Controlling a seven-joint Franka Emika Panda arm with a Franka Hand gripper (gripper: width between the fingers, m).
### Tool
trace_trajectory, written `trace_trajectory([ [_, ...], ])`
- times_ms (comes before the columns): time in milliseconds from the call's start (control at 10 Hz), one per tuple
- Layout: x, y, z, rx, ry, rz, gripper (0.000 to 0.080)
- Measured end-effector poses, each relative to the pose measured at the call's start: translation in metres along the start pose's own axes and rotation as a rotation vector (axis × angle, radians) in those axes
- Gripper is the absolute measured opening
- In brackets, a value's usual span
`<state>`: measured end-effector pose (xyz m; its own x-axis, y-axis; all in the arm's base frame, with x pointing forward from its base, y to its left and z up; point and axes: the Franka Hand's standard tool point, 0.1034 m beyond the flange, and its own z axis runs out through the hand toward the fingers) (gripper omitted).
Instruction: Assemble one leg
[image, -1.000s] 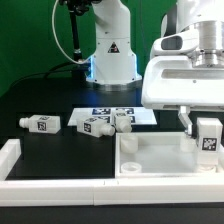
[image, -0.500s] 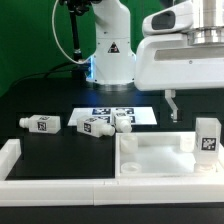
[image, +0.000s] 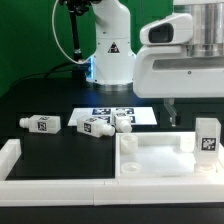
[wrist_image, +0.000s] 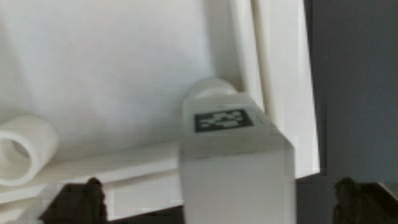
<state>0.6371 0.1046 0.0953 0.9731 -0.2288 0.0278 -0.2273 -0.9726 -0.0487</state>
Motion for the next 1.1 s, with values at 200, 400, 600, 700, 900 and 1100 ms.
trace_trajectory([
  [200,-0.0007,0.0006,0.0054,-0.006,0.004,0.011,0.0649],
  [400,-0.0001,0.0008,0.0064,-0.007,0.008,0.042,0.0622],
  [600,0.0002,0.001,0.0066,-0.007,0.009,0.146,0.0437],
  [700,0.0003,0.001,0.0067,-0.006,0.009,0.217,0.0437],
  [900,0.0004,0.001,0.0069,-0.006,0.011,0.334,0.0284],
  [1100,0.0005,0.0015,0.0076,-0.004,0.02,0.606,0.0284],
])
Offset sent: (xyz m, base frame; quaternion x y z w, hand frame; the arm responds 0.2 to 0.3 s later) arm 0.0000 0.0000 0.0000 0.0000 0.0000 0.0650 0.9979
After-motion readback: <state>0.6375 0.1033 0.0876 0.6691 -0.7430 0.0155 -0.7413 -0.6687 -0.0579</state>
